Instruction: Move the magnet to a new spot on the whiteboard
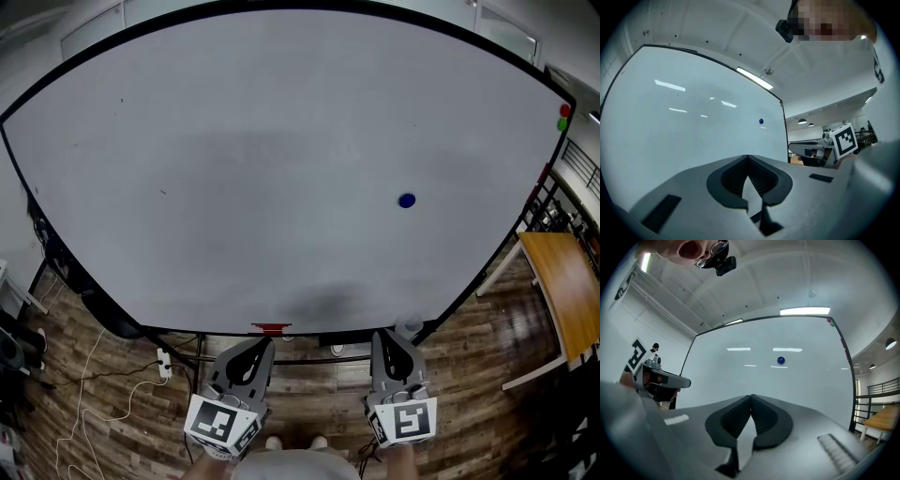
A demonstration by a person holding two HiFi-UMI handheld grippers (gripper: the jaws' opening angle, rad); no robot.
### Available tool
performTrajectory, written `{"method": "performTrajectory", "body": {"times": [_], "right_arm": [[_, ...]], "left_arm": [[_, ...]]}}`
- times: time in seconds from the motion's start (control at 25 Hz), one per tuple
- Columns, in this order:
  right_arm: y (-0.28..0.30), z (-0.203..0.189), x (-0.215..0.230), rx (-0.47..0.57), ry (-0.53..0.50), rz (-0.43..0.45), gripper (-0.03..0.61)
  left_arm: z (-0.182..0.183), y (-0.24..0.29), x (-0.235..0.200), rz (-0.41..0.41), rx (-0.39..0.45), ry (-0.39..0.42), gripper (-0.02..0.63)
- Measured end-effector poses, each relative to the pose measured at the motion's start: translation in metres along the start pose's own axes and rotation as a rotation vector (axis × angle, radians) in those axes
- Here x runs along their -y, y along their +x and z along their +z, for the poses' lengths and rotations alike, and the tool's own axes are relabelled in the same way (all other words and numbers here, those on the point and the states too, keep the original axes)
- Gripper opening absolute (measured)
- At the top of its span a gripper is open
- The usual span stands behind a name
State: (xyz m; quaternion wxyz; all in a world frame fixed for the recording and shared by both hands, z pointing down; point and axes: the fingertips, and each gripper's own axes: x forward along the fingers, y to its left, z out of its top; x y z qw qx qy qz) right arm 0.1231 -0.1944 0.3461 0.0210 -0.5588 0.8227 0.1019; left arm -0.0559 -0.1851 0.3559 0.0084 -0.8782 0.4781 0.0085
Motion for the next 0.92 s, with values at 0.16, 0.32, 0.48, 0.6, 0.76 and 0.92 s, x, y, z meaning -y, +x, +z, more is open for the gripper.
{"method": "performTrajectory", "body": {"times": [0.16,0.32,0.48,0.6,0.76,0.92], "right_arm": [[-0.0023,-0.0006,0.0005,0.002,0.006,0.001,0.002],[-0.0062,-0.0012,-0.0016,0.003,0.011,0.006,0.002],[-0.0059,0.0003,-0.0023,0.004,0.019,0.005,0.002],[-0.0063,-0.0011,-0.0008,0.001,0.02,0.007,0.002],[-0.0062,-0.0035,-0.0026,-0.002,0.024,0.011,0.002],[-0.0081,-0.0051,-0.005,-0.003,0.027,0.012,0.002]], "left_arm": [[-0.004,0.0001,0.0054,-0.009,-0.005,-0.005,0.002],[-0.0054,-0.0039,0.0075,-0.008,-0.003,-0.007,0.002],[-0.0034,-0.0059,0.0036,-0.002,0.0,-0.009,0.002],[-0.0035,-0.0048,0.0038,0.001,0.0,-0.012,0.002],[-0.0037,-0.0047,0.0038,-0.001,-0.001,-0.012,0.002],[-0.0053,-0.0057,0.0046,-0.004,-0.004,-0.013,0.002]]}}
